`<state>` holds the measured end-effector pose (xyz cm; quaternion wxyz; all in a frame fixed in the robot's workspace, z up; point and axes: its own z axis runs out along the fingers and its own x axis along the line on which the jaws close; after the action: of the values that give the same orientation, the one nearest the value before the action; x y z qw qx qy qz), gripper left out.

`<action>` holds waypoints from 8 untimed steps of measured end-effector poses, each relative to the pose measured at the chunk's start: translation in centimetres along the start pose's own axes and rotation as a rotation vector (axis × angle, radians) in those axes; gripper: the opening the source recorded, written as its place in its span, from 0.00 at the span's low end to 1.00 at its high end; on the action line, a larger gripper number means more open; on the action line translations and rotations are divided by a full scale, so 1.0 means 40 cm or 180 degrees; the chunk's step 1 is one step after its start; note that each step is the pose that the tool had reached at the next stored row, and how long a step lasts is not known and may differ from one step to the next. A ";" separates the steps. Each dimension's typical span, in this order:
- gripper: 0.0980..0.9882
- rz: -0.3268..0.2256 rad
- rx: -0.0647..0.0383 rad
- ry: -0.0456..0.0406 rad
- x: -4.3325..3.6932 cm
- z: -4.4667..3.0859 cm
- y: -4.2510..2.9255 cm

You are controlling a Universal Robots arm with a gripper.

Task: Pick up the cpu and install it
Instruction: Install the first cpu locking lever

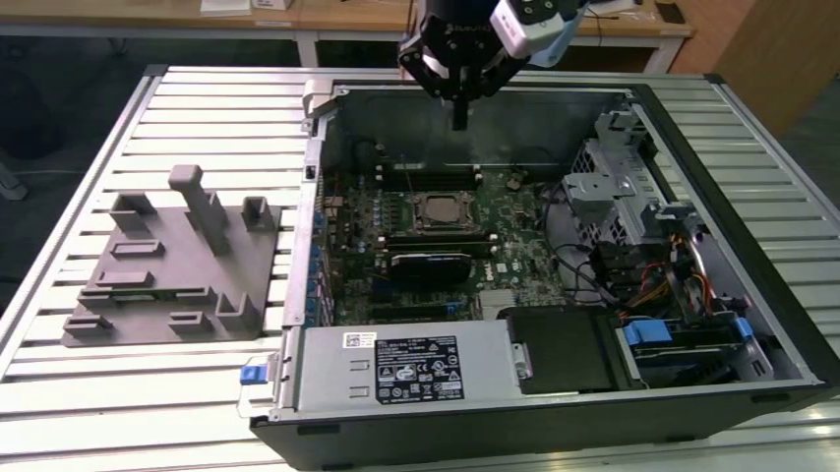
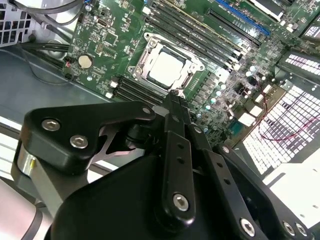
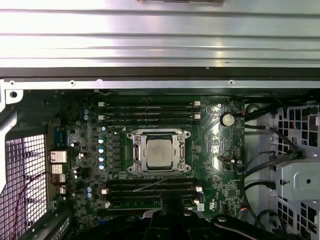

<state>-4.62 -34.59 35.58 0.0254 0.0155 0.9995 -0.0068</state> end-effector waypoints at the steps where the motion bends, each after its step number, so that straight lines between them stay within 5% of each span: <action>1: 0.01 0.0000 0.0000 0.0000 0.000 0.001 0.000; 8: 0.01 0.0000 0.0000 0.0000 0.001 0.016 0.000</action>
<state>-4.62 -34.59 34.95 0.0255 0.0155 0.9995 -0.0068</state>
